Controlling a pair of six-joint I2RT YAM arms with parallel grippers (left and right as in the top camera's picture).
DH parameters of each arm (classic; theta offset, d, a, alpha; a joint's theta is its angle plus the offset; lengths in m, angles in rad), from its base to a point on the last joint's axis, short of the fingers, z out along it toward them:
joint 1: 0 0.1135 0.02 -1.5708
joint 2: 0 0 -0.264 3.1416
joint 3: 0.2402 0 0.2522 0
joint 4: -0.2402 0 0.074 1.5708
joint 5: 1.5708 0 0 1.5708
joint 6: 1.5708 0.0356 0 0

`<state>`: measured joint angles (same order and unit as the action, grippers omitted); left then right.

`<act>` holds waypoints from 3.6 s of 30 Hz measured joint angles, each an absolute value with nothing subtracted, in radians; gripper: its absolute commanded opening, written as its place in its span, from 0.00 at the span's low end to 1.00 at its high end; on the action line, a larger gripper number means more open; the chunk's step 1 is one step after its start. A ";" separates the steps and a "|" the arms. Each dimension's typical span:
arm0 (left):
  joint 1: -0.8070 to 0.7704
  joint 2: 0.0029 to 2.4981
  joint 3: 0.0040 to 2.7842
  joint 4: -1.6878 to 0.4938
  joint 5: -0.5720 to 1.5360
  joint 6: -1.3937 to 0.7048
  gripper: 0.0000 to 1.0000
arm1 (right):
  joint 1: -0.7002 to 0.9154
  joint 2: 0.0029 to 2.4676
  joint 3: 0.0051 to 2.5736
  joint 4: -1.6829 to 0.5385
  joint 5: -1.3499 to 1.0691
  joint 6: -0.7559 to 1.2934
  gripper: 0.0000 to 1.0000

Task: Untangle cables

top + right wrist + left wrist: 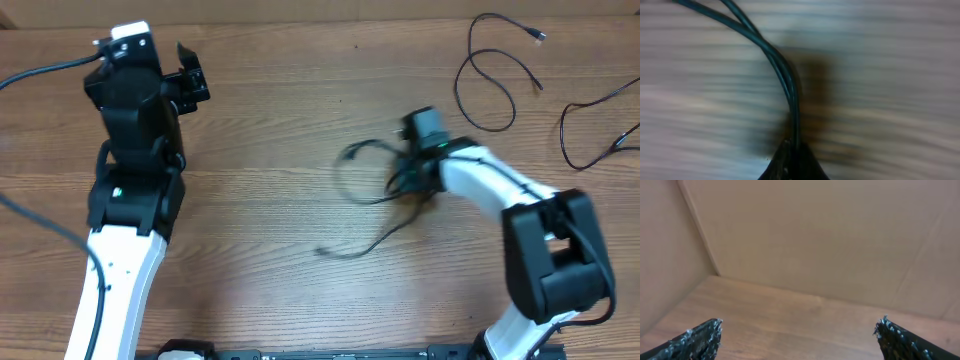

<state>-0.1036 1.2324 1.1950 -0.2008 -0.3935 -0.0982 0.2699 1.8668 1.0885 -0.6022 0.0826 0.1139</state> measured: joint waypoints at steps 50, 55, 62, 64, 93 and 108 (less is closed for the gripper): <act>-0.104 0.963 1.190 -0.216 -0.329 -0.099 1.00 | -0.372 1.538 1.840 -1.422 0.207 0.261 0.82; -0.104 0.839 1.190 -0.216 -0.328 -0.099 1.00 | -0.280 1.419 1.846 -1.460 0.179 0.261 0.82; -0.104 0.687 1.190 -0.217 -0.328 -0.099 1.00 | -0.183 1.284 1.846 -1.538 0.146 0.260 0.82; -0.104 0.654 1.192 -0.238 -0.326 -0.099 1.00 | -0.160 1.236 1.846 -1.570 0.137 0.260 0.86; -0.104 0.628 1.184 -1.494 -0.299 -0.102 0.99 | -0.135 1.026 1.856 -1.662 0.066 0.262 1.00; -0.104 0.628 1.184 -1.494 -0.299 -0.102 0.99 | -0.135 1.026 1.856 -1.662 0.061 0.262 1.00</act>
